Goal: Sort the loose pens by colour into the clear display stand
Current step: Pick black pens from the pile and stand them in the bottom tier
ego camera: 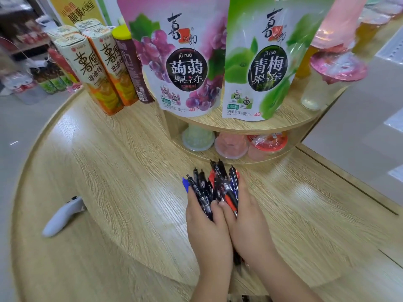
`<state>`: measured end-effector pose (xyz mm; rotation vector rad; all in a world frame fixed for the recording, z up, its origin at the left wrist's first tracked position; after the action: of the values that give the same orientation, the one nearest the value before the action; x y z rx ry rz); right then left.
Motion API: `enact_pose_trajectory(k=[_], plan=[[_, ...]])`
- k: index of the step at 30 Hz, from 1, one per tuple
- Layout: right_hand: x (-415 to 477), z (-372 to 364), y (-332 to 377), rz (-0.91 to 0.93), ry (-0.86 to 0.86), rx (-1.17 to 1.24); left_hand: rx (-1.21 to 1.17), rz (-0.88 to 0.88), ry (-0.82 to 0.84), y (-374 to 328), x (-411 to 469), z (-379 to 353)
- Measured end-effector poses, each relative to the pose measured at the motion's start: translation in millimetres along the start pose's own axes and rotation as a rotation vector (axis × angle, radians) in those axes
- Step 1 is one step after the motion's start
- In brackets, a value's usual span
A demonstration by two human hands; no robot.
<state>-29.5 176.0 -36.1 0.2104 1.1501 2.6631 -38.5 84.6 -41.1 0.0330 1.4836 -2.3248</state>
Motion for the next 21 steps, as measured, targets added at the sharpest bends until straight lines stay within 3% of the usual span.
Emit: enact_pose_trajectory(k=[6,11,21], plan=[[-0.3,2.4,9.9,0.003,0.019,0.302,-0.249,0.138,0.115,-9.1,-1.5,3.8],[0.7,4.5,18.1,0.001,-0.022,0.397,-0.426,0.234,0.234,-19.2,-1.1,5.1],[-2.7,7.3,25.7,-0.022,-0.033,0.603,-0.495,0.261,0.314,-26.7,-3.6,4.9]])
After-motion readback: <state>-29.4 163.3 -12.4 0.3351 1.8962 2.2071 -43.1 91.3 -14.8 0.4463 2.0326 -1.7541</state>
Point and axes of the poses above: each hand's wrist, its own x-axis towards the middle knuckle, its own z-axis out of the back of the hand, y = z × x, the point moved 3 cm from there along x, towards the middle knuckle, and after that the axes turned 10 degrees about z, right-handed, at the moved point
